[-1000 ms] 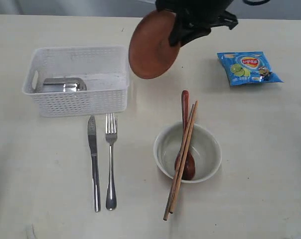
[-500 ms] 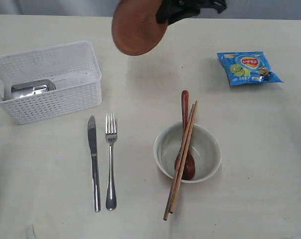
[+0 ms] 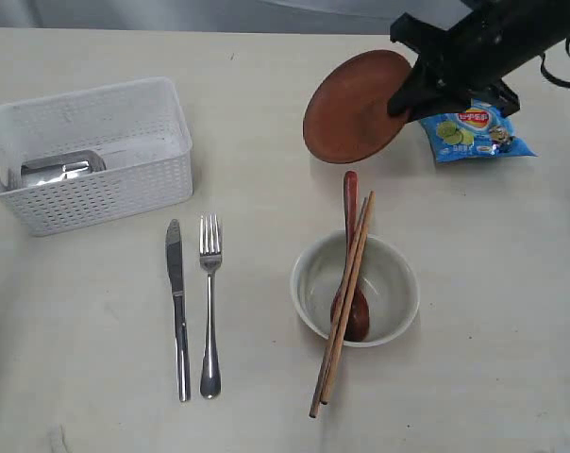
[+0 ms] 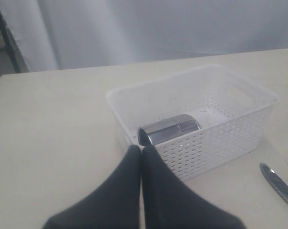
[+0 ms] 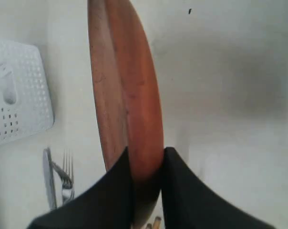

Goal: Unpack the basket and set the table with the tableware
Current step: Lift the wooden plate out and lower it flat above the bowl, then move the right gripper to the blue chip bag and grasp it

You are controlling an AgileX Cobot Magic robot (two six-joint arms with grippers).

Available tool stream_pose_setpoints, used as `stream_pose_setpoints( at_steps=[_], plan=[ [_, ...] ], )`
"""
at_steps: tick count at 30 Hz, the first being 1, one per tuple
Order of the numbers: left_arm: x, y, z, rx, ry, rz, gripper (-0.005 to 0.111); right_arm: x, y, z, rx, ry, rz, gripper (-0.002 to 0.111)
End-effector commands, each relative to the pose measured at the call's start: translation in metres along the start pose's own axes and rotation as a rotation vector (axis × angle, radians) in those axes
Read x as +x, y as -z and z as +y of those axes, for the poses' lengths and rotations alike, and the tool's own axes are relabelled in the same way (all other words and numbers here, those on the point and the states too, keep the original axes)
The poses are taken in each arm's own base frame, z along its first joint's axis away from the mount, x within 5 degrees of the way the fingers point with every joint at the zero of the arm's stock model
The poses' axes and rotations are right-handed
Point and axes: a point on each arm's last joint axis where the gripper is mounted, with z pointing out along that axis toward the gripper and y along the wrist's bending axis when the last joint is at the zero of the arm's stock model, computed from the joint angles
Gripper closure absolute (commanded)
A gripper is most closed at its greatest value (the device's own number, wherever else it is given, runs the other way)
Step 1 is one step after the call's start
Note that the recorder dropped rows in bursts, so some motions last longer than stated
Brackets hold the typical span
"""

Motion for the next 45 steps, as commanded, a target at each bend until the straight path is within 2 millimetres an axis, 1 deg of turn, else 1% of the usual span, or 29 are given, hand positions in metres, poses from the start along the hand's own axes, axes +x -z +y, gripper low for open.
stream_pose_setpoints(
  at_steps=[1, 6, 16, 22, 29, 33, 34, 36, 37, 38, 39, 41, 45],
  plan=[
    [0.000, 0.000, 0.000, 0.005, -0.003, -0.011, 0.107, -0.002, -0.003, -0.011, 0.026, -0.017, -0.117, 0.109],
    [0.000, 0.000, 0.000, 0.005, -0.003, -0.011, 0.107, -0.001, -0.011, -0.017, 0.056, -0.018, -0.132, 0.109],
    [0.000, 0.000, 0.000, 0.005, -0.003, -0.011, 0.107, 0.004, -0.040, -0.034, 0.055, -0.040, -0.030, 0.109],
    [0.000, 0.000, 0.000, 0.005, -0.003, -0.011, 0.107, 0.005, -0.048, -0.038, 0.048, -0.062, -0.017, 0.109],
    [0.000, 0.000, 0.000, 0.005, -0.003, -0.011, 0.107, 0.011, -0.062, -0.046, 0.042, -0.078, 0.067, 0.108],
    [0.000, 0.000, 0.000, 0.005, -0.003, -0.011, 0.107, 0.012, -0.065, -0.048, 0.043, -0.082, 0.075, 0.108],
    [0.000, 0.000, 0.000, 0.005, -0.003, -0.011, 0.107, 0.012, -0.065, -0.048, 0.044, -0.082, 0.073, 0.105],
    [0.000, 0.000, 0.000, 0.005, -0.003, -0.011, 0.107, 0.012, -0.065, -0.048, 0.044, -0.082, 0.073, 0.085],
    [0.000, 0.000, 0.000, 0.005, -0.003, -0.011, 0.107, 0.012, -0.065, -0.048, 0.045, -0.082, 0.070, 0.069],
    [0.000, 0.000, 0.000, 0.005, -0.003, -0.011, 0.107, 0.012, -0.065, -0.048, 0.046, -0.082, 0.069, 0.063],
    [0.000, 0.000, 0.000, 0.005, -0.003, -0.011, 0.107, 0.011, -0.065, -0.048, 0.049, -0.071, 0.062, 0.059],
    [0.000, 0.000, 0.000, 0.005, -0.003, -0.011, 0.107, 0.009, -0.061, -0.048, 0.072, -0.016, 0.049, 0.059],
    [0.000, 0.000, 0.000, 0.005, -0.003, -0.011, 0.107, 0.003, -0.043, -0.044, 0.148, 0.070, 0.010, 0.059]
  ],
)
